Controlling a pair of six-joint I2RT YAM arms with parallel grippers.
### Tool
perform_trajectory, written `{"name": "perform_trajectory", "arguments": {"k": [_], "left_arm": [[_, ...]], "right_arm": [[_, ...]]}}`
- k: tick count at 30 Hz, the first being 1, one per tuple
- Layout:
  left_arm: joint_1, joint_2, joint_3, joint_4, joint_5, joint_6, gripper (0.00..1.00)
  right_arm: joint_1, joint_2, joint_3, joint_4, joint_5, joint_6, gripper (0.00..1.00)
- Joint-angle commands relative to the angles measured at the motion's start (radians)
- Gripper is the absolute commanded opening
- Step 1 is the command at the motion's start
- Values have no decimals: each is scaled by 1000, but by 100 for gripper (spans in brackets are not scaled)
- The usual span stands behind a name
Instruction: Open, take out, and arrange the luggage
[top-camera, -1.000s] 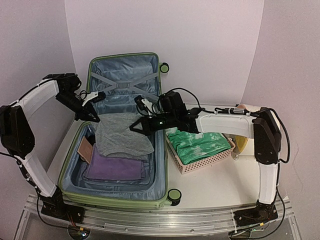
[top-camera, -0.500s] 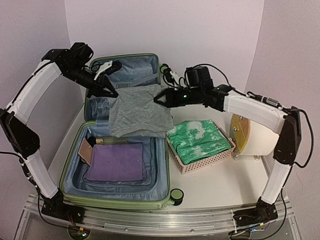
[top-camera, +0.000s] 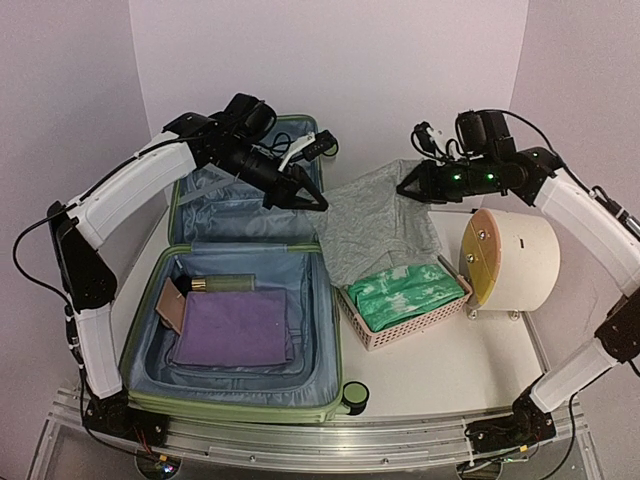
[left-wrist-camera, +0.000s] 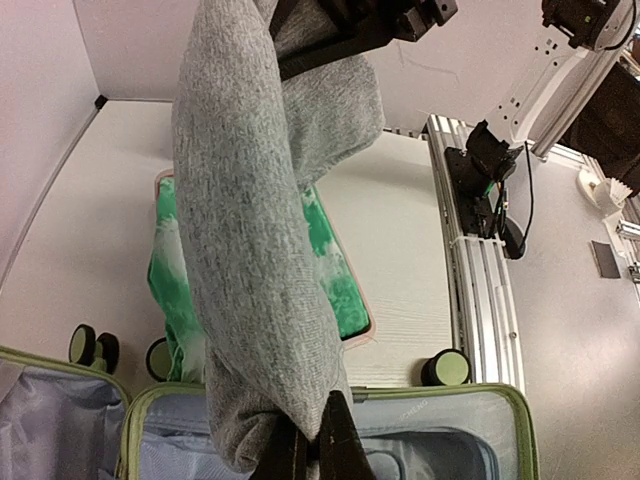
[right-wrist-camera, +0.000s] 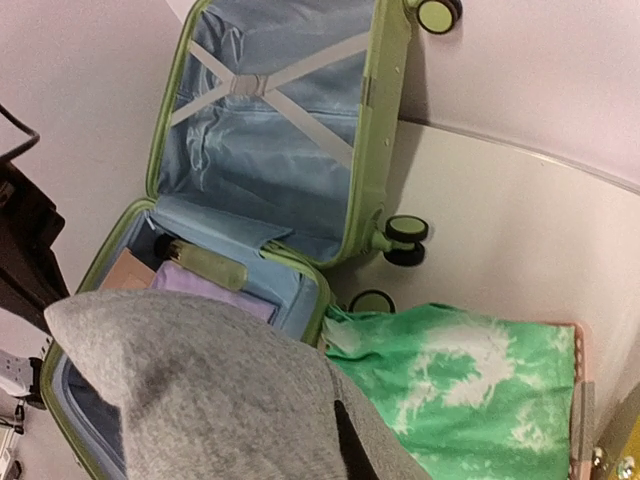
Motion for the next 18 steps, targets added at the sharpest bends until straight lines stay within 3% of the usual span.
{"name": "perform_trajectory", "arguments": {"k": [1, 9, 18], "left_arm": [[-24, 15, 33, 108, 83, -119, 0], [-53, 63, -12, 156, 158, -254, 0], [-94, 54, -100, 197, 195, -309, 0]], "right_arm": [[-43, -69, -39, -119, 26, -46, 0], [-132, 23, 64, -395, -11, -115, 0], [-138, 44, 130, -508, 13, -136, 0]]}}
